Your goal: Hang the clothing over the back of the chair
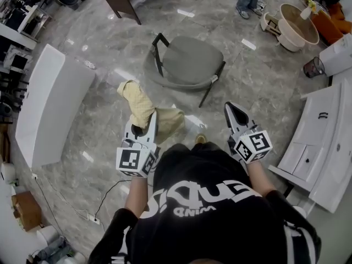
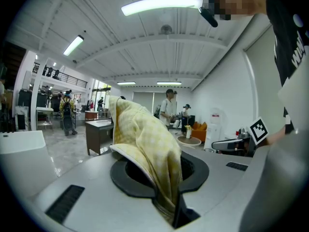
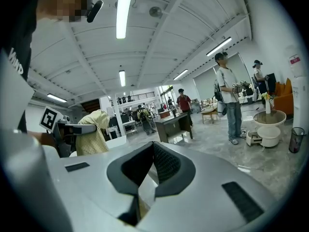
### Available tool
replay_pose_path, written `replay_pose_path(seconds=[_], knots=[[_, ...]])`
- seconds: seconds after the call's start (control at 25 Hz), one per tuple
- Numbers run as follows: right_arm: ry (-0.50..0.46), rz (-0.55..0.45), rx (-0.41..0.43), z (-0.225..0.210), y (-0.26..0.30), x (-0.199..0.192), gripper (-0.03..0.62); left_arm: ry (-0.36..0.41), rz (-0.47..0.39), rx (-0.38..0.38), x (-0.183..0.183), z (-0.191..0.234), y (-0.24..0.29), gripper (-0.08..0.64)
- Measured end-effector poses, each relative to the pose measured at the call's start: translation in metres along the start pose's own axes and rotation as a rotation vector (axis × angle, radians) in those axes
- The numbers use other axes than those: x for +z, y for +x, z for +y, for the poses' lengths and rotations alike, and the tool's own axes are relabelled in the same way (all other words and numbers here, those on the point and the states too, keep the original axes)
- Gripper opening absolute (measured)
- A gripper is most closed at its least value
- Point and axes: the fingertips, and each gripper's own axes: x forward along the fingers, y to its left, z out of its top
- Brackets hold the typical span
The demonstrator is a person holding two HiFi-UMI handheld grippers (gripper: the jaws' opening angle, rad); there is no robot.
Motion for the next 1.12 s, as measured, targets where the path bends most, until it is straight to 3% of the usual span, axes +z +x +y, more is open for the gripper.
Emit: replay_pose_path(seconds=[0.32,1.12], knots=[[0.003,-0.005,0.026,0.0,0.042,0.016,0.014,0.017,0.008,-0.031,0.016,0.018,0.033,0.078],[0.008,-0.022,-0.066,-0.009,0.117,0.037,0.014,0.008,0.021,-0.21,0.032,0.061,0.103,0.078]])
